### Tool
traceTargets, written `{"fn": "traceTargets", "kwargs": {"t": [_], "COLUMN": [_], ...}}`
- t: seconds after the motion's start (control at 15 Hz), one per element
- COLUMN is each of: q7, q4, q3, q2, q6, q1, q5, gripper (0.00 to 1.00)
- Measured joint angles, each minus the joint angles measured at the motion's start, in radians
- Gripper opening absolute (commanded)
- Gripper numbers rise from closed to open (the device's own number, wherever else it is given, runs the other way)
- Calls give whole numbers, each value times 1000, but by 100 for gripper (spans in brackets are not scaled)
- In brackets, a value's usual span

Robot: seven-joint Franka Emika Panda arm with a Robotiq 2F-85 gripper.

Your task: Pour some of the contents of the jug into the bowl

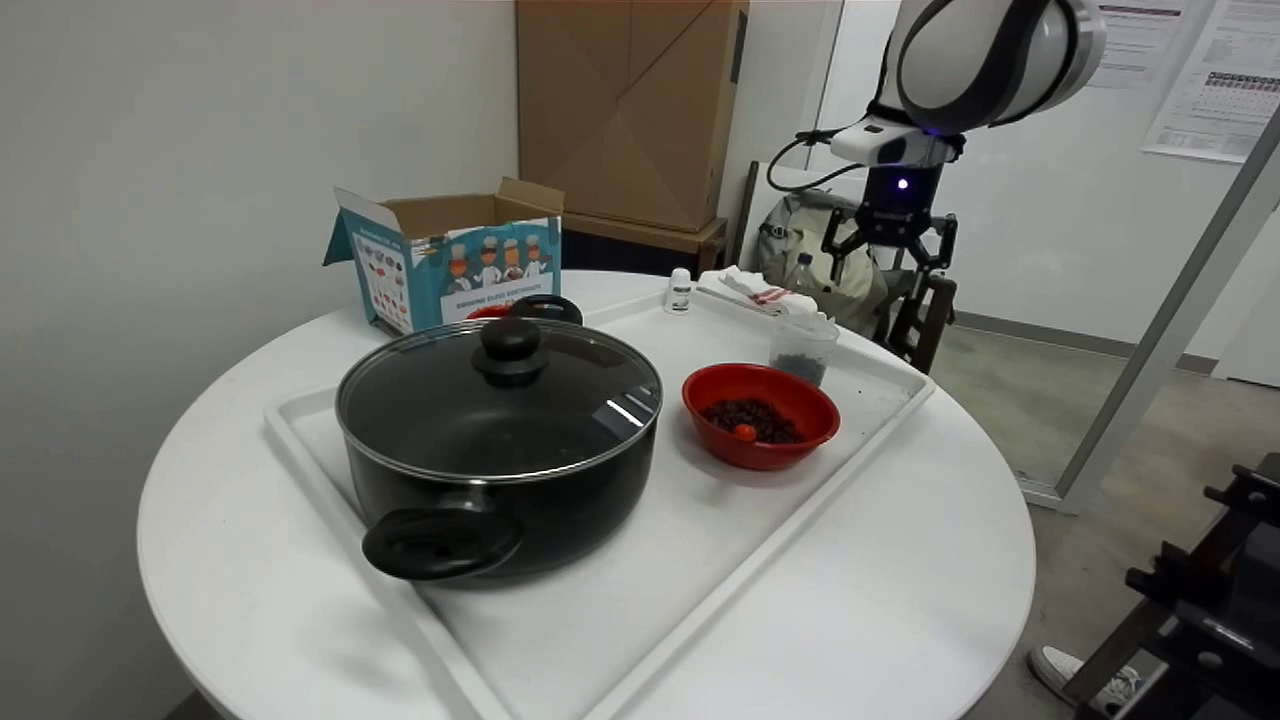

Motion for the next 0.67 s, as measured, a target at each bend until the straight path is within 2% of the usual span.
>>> {"fn": "traceTargets", "kwargs": {"t": [0.4,0.67], "q7": [3,29], "q4": [13,69], "q3": [-1,-1], "q2": [32,96], "q6": [21,19], "q1": [-5,-9], "q5": [2,2], "gripper": [100,100]}}
